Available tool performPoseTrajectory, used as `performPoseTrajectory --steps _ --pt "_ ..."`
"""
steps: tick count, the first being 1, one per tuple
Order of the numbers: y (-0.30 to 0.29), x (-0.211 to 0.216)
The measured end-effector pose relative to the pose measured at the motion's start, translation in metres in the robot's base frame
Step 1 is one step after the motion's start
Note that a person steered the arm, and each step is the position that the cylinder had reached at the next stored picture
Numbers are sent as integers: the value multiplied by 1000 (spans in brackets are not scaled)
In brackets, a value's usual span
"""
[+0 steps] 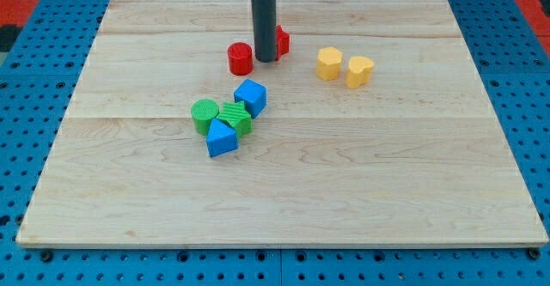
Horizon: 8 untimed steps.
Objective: Push the red blocks diagonally at the top of the board
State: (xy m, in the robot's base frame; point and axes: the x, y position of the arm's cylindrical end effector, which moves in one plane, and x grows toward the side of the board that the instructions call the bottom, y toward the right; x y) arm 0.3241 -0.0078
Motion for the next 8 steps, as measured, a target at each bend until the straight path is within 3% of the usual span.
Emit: performPoseTrajectory --steps 1,4,5,6,7,8 --pt "19 -1" --pt "53 -74" --pt "-3 -76" --pt "0 -35" --pt "-77 -51" --pt "-64 -71"
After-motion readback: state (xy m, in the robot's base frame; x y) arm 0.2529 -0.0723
